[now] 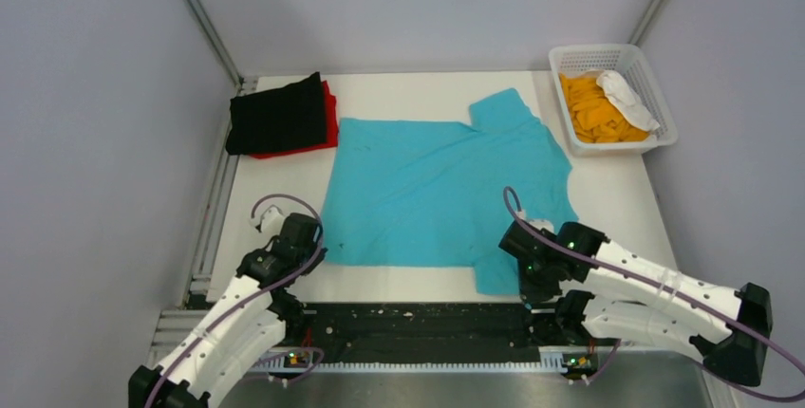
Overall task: Fold and stack the t-shirts
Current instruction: Fold the flattened tshirt in 1/3 of the way
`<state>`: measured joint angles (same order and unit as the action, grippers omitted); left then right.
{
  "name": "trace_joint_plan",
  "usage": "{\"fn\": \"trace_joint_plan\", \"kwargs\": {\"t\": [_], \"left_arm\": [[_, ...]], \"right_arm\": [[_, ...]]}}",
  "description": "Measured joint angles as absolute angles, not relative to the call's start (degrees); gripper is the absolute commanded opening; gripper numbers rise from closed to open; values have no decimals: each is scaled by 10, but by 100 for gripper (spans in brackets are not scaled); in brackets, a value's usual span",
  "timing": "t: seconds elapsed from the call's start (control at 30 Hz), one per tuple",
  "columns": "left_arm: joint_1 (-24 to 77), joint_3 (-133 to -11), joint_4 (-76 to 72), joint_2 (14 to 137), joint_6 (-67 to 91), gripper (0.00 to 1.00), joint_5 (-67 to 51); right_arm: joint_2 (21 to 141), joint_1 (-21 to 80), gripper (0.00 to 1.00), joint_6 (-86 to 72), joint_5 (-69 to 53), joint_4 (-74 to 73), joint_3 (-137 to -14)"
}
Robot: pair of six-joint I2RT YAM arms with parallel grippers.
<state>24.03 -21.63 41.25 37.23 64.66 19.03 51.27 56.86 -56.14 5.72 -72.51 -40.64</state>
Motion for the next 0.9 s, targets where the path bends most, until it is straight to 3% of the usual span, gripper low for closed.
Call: {"fn": "trace_joint_plan", "kwargs": {"t": [0.43, 0.9], "left_arm": [[240, -218, 388, 409, 638, 0, 184], [226, -345, 290, 594, 627, 0, 206]], "right_arm": [[473, 570, 0, -581, 124, -738, -440], [543, 452, 0, -483, 276, -538, -488]]}}
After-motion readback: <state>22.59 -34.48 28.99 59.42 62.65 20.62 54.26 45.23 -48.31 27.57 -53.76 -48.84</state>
